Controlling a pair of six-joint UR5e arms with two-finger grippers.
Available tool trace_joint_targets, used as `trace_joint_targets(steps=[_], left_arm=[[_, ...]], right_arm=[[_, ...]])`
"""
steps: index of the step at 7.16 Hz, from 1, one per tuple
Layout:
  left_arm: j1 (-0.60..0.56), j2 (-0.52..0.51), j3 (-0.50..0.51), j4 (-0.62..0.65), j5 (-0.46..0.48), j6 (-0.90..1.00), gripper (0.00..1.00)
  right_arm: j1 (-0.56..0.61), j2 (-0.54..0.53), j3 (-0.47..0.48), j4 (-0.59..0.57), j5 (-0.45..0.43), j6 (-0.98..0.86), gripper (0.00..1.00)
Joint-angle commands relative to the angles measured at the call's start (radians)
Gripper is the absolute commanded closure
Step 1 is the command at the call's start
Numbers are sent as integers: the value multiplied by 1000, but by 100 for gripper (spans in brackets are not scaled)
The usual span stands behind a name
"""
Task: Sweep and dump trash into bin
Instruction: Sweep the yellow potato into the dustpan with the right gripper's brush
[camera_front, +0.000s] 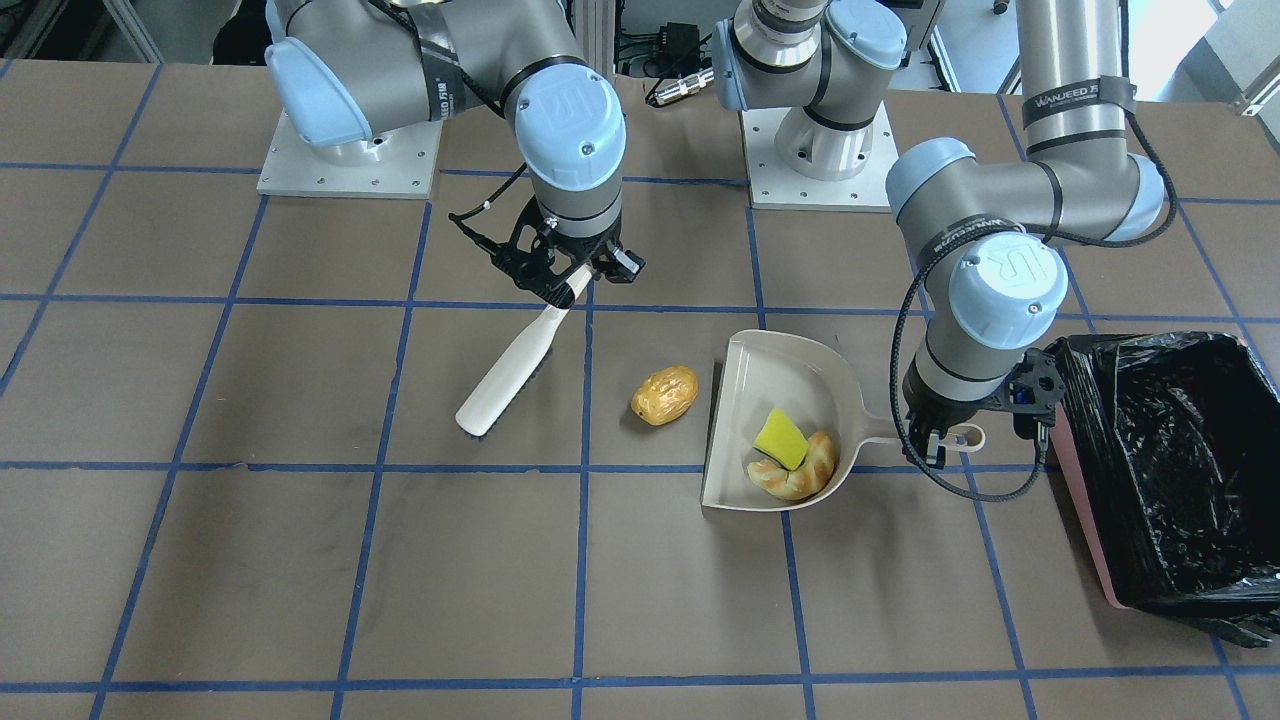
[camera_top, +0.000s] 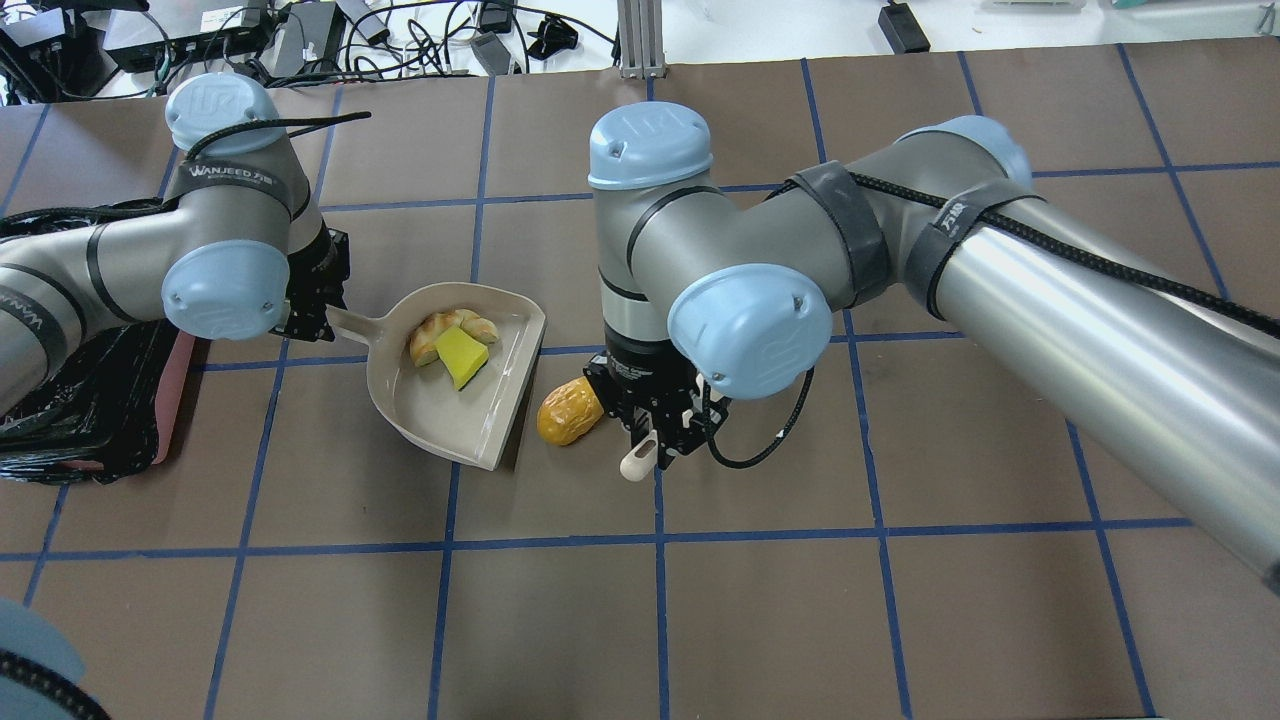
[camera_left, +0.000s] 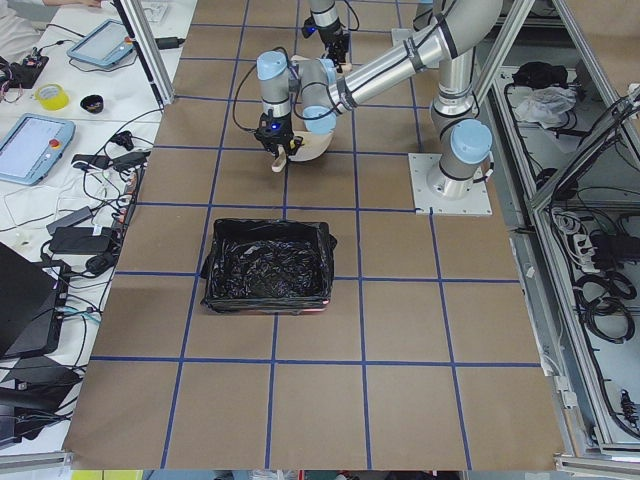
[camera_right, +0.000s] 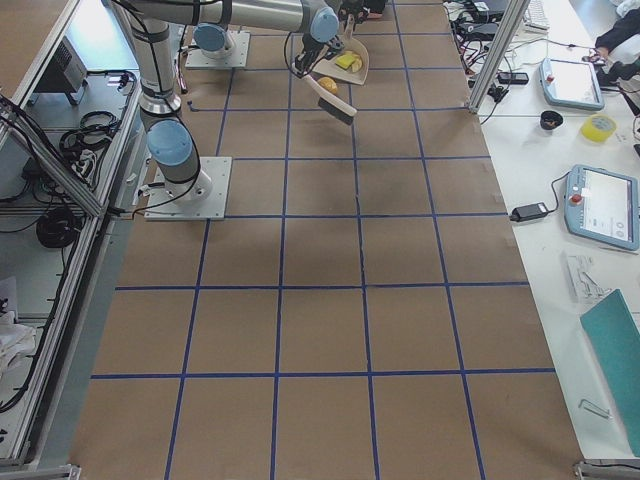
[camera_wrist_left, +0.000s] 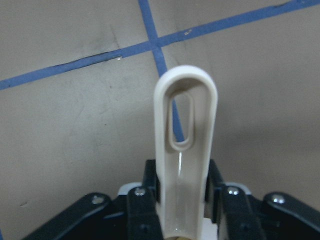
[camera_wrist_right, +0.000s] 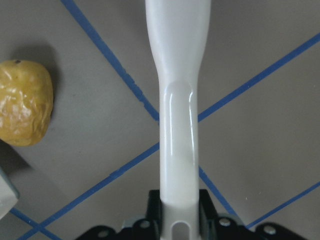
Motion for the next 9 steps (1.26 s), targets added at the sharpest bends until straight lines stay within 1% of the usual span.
trace_joint_targets(steps=[1, 2, 3, 4, 5, 6, 7, 8, 9], left_arm=[[-2, 49, -81, 11, -2, -97, 100], [-2, 55, -97, 32, 0, -104, 100], [-2, 55, -115, 45, -2, -134, 100], [-4, 55, -125, 66, -2, -139, 100], [-5, 51, -125, 69, -2, -139, 100], [-5, 49, -123, 69, -3, -139, 100], [-4, 46, -123, 71, -3, -139, 100], [-5, 43, -120, 71, -2, -139, 100], [-5, 43, -117, 71, -2, -139, 100]], right_arm=[[56, 1, 3, -48, 17, 68, 100], [72, 1, 7, -60, 18, 85, 100], [82, 2, 10, -75, 59, 85, 100], [86, 13, 10, -119, 116, 85, 100], [105, 68, 12, -188, 121, 80, 100], [110, 139, 10, -263, 109, 65, 100], [113, 183, -2, -314, 89, 42, 100], [113, 189, -11, -353, 71, -25, 100], [118, 186, -17, -412, 69, -184, 100]])
